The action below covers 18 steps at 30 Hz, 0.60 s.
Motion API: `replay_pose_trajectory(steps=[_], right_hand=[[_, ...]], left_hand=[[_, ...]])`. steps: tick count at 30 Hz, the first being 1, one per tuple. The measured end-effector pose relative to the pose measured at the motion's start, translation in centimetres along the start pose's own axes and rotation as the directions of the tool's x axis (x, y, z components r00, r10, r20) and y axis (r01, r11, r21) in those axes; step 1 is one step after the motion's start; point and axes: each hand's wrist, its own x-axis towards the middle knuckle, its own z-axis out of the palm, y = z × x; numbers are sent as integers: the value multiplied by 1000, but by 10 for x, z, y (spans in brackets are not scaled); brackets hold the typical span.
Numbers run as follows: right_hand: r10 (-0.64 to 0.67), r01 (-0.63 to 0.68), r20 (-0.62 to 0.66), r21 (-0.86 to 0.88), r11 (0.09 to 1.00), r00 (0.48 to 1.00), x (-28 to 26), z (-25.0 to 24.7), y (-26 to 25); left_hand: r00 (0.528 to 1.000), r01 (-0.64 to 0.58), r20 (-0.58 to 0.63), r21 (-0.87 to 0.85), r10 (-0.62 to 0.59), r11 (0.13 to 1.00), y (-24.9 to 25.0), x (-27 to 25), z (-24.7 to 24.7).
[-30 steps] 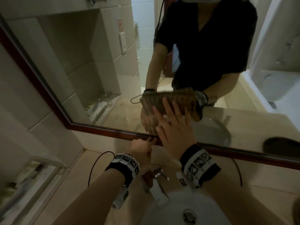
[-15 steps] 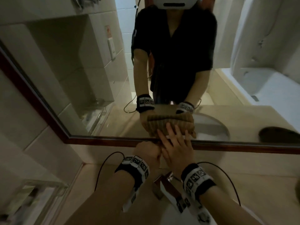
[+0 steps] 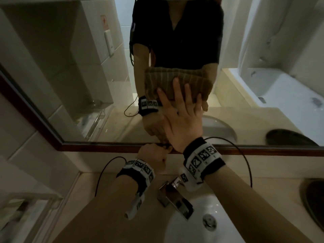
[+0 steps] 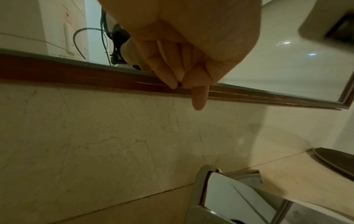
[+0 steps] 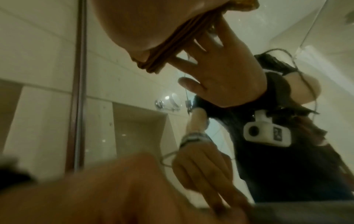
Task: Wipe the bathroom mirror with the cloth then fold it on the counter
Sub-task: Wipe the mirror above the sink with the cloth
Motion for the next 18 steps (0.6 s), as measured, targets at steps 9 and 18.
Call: replay_pose_trajectory(steps=[9, 18], right_hand=[[-62, 95, 257, -120, 988, 964, -103, 78, 23], [-53, 94, 341, -104, 990, 939, -112, 69, 23]], left_hand=[[999, 29, 42, -74, -26, 997, 2, -5, 1], [990, -109, -108, -157, 93, 981, -34, -37, 13]])
